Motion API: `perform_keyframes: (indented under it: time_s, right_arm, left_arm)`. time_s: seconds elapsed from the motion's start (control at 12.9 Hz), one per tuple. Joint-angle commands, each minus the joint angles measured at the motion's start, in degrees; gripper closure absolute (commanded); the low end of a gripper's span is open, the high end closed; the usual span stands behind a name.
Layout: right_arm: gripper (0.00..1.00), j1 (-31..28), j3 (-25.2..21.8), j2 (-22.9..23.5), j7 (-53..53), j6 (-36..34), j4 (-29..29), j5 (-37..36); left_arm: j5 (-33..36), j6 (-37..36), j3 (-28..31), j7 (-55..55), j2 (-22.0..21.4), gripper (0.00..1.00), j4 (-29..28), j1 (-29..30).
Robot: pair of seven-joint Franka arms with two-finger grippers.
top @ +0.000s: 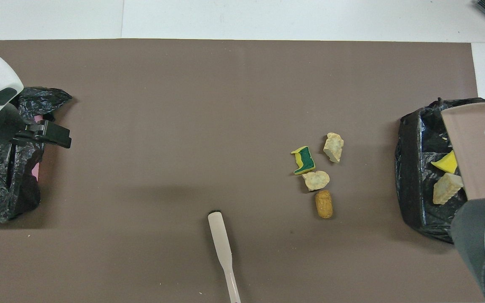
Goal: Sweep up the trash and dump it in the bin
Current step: 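Tip the dustpan over the bag with the right gripper while the left gripper withdraws, then bring the empty dustpan back to the table center with the right gripper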
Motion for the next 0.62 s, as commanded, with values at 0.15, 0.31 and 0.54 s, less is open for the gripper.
perform_keyframes:
  time_s: [0.15, 0.31, 0.54]
  right_arm:
    - [1.00, -0.11, 3.27, 1.53, 17.65, -3.22, 2.70, 18.02]
    - [1.00, -0.02, 4.75, 1.71, 29.69, -3.04, 2.79, 25.41]
    - [1.00, 4.35, 5.91, 5.38, 50.49, -3.92, 4.98, 32.97]
  left_arm:
    - [0.89, -0.62, -0.39, 0.32, 0.77, 0.00, 1.46, 0.51]
    - [0.89, -0.62, -0.39, 0.32, 0.77, 0.00, 1.46, 0.51]
    - [0.89, -0.62, -0.39, 0.32, 0.77, 0.00, 1.46, 0.51]
